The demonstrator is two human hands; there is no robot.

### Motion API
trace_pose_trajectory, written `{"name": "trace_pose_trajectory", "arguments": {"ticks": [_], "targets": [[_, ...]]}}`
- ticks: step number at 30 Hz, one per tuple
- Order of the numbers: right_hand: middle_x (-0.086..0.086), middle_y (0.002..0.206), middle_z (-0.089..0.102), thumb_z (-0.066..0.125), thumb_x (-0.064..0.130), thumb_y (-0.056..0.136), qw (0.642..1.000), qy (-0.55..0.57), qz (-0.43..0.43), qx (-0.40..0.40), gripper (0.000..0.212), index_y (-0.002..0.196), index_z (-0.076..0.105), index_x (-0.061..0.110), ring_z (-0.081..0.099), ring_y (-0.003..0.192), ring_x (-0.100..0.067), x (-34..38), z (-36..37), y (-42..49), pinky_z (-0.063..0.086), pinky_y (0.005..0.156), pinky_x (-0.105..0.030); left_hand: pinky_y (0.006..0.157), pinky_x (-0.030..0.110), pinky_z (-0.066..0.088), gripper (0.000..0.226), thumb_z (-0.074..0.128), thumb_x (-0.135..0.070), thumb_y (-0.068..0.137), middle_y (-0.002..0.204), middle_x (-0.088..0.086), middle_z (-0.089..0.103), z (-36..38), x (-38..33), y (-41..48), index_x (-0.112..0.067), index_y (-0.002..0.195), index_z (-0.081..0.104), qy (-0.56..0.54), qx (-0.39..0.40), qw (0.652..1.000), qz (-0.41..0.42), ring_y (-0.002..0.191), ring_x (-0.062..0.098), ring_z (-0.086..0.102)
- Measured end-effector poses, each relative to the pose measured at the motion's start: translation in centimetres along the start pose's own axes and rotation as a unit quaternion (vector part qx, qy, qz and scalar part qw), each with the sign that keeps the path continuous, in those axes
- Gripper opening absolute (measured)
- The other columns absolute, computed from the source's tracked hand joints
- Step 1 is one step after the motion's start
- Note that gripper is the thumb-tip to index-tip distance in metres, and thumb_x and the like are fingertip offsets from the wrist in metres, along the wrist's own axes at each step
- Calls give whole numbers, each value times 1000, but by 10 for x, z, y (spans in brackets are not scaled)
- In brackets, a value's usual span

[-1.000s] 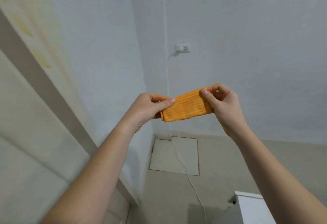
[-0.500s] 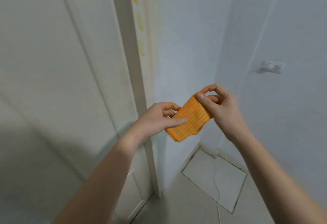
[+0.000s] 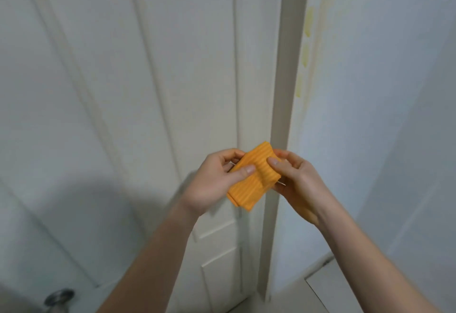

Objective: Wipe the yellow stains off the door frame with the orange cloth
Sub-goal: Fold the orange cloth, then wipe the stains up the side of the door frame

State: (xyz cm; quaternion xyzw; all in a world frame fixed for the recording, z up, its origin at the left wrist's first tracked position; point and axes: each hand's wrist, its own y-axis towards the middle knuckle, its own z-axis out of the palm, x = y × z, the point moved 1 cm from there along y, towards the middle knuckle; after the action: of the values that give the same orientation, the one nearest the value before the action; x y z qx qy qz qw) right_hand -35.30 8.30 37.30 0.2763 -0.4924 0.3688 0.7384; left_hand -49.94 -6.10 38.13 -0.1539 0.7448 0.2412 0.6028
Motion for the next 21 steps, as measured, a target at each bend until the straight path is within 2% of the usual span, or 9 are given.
{"name": "trace_pose_trajectory", "arguments": {"ticks": [2,5,6,9,11,13,15,18,21], "targets": [[-9,106,74,70,7,95,998,-35,-58,-5,35,129,61,11,72,98,-27,-2,31,1,60,80,-36,81,20,58,25,78,-10,99,97,7,77,-26,-6,-19,-4,123,75,-1,-11,1000,-5,94,11,77],[-4,101,70,71,3,95,983,-110,-143,28,34,125,64,19,71,92,-23,-8,90,-5,61,81,-40,81,26,58,25,79,-24,100,100,33,70,-68,-16,-51,-12,121,77,18,-52,998,1,94,23,77],[-4,102,71,73,4,94,978,-122,-164,31,36,124,65,21,71,93,-21,-13,109,-6,60,83,-39,82,30,58,24,78,-27,100,104,37,68,-82,-18,-62,-11,119,78,27,-74,997,12,95,29,77],[-5,114,74,79,15,91,985,-86,-148,24,41,129,66,25,75,104,-20,-29,166,-10,60,91,-35,84,35,61,18,79,-24,100,104,24,78,-126,-27,-97,-9,111,79,25,-142,989,42,100,31,81],[-11,115,77,74,21,94,993,-44,-82,73,34,126,69,13,74,108,-26,-43,205,-14,57,97,-41,86,39,62,14,81,-23,98,97,19,81,-156,-32,-122,-12,105,81,32,-185,981,50,96,27,81],[-15,110,78,68,22,98,990,-52,-62,116,27,119,72,5,75,105,-28,-58,241,-18,57,95,-42,83,39,60,10,84,-23,96,88,17,79,-186,-32,-145,-16,101,82,48,-232,970,60,86,22,77],[-15,106,78,66,19,99,988,-63,-88,109,20,113,72,4,75,102,-26,-70,273,-23,59,88,-41,81,37,59,5,86,-24,94,82,11,78,-211,-34,-165,-22,97,83,62,-274,958,64,80,17,73],[-9,95,75,64,14,101,978,-84,-169,86,10,107,70,8,71,81,-17,-80,317,-31,58,70,-36,78,41,64,3,84,-21,96,84,4,78,-243,-35,-196,-23,97,82,49,-333,937,90,77,15,72],[-4,93,75,62,13,102,967,-83,-220,94,8,106,69,13,70,82,-11,-87,353,-39,55,69,-23,71,49,65,3,79,-22,100,85,-2,73,-273,-36,-230,-24,99,80,131,-439,873,167,80,23,70]]}}
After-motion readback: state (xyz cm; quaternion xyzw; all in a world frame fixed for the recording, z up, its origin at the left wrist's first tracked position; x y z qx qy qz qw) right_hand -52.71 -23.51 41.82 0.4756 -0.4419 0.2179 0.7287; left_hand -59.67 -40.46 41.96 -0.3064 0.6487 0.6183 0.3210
